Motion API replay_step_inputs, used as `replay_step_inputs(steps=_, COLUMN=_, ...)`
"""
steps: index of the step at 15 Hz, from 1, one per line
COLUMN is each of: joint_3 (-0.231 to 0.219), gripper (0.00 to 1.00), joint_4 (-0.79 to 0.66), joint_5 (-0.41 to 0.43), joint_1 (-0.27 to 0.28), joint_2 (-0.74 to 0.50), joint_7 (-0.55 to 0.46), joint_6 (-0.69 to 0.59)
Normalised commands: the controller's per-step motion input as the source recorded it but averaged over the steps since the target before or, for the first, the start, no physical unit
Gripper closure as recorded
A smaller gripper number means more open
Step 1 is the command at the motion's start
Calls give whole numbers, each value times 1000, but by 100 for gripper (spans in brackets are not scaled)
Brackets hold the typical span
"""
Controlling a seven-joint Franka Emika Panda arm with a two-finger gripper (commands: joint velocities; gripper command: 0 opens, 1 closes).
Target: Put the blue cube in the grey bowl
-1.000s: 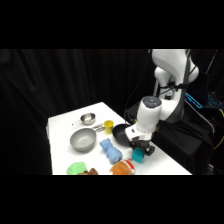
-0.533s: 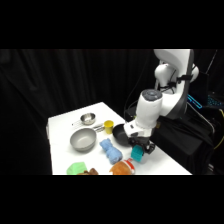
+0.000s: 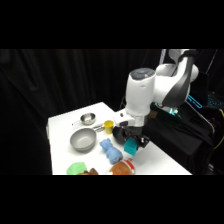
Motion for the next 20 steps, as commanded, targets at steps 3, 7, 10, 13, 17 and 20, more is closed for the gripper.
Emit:
replay_step_inputs(steps=3, joint_3=-18, gripper=66, joint_4=406, joint_5=155, joint_1=-166, joint_2=85, joint_7=-259, joint_6=-341)
replay_step_inputs(steps=7, joint_3=-49, gripper=66, joint_4=447, joint_5=148, joint_1=-138, joint_2=153, joint_7=-235, joint_6=-304)
replay_step_inputs(steps=10, joint_3=-61, gripper=66, joint_4=460, joint_5=157, joint_1=-125, joint_2=184, joint_7=-218, joint_6=-280)
replay_step_inputs(steps=13, joint_3=-58, gripper=66, joint_4=436, joint_5=183, joint_1=-123, joint_2=181, joint_7=-214, joint_6=-257)
replay_step_inputs(steps=17, joint_3=-58, gripper=66, joint_4=398, joint_5=198, joint_1=-120, joint_2=171, joint_7=-182, joint_6=-214)
replay_step_inputs(steps=20, joint_3=-61, gripper=66, joint_4=382, joint_5=176, joint_1=-101, joint_2=197, joint_7=-126, joint_6=-168)
